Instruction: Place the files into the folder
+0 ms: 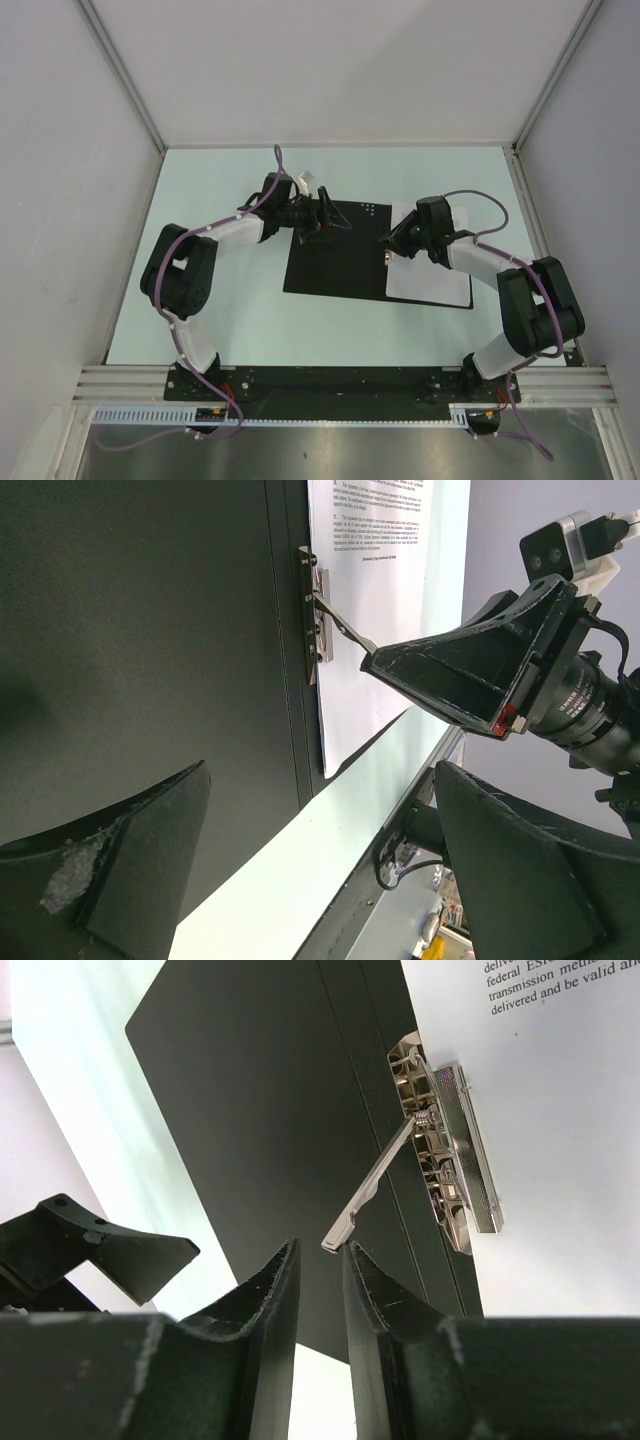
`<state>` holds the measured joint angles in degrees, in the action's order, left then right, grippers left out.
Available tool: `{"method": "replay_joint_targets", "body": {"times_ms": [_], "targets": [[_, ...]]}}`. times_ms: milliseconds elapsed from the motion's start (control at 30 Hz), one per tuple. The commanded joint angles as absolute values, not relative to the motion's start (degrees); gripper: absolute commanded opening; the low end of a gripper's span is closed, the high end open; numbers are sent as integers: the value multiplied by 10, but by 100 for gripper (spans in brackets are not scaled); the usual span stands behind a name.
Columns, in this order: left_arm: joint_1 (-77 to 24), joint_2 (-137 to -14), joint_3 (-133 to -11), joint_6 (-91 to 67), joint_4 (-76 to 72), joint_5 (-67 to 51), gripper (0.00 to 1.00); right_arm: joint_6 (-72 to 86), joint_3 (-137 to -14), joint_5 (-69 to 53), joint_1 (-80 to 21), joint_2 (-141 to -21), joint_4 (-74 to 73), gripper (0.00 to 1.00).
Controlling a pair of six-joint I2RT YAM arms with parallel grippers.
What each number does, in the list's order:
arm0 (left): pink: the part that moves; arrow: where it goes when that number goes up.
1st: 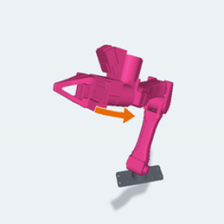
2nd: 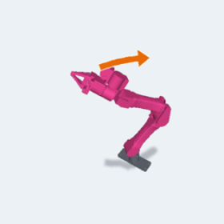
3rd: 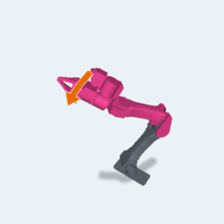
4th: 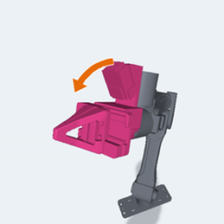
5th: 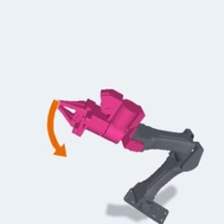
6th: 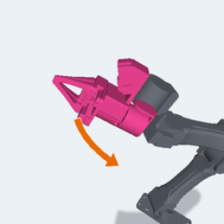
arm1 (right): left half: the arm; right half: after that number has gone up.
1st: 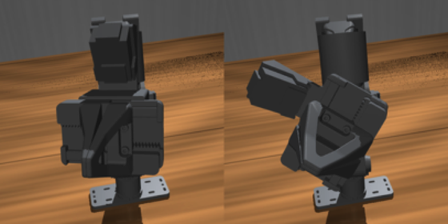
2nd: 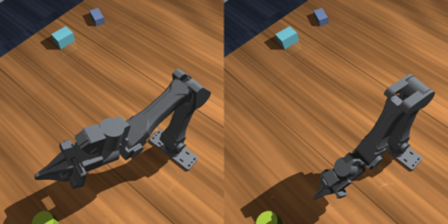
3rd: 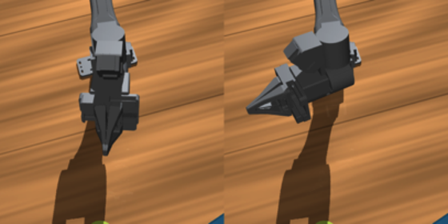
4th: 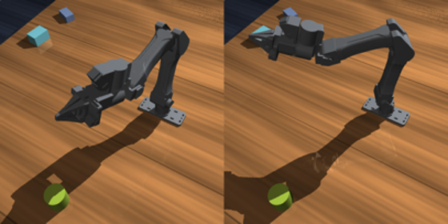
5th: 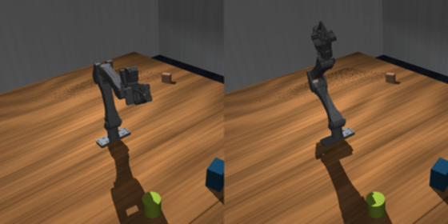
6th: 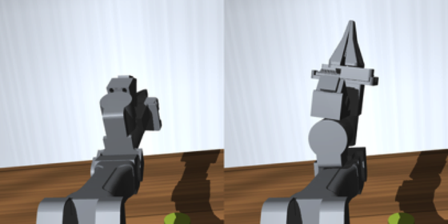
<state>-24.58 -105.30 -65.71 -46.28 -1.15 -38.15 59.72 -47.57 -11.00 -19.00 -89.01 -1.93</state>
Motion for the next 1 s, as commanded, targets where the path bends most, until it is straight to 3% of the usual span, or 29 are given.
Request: {"method": "replay_joint_targets", "body": {"times_ms": [0, 333, 667, 967], "targets": [[-249, -1045, -668, -456, -18, -386, 100, 597, -472, -116, -185, -889, -4, 29], [-249, -1047, -668, -457, -18, -385, 100, 596, -458, -120, -175, -885, -4, 26], [-276, -1067, -686, -429, -4, -360, 100, 585, -447, -129, -166, -882, -5, 7], [-341, -1104, -688, -467, -26, -290, 82, 527, -402, -160, -134, -886, -4, 0]]}}
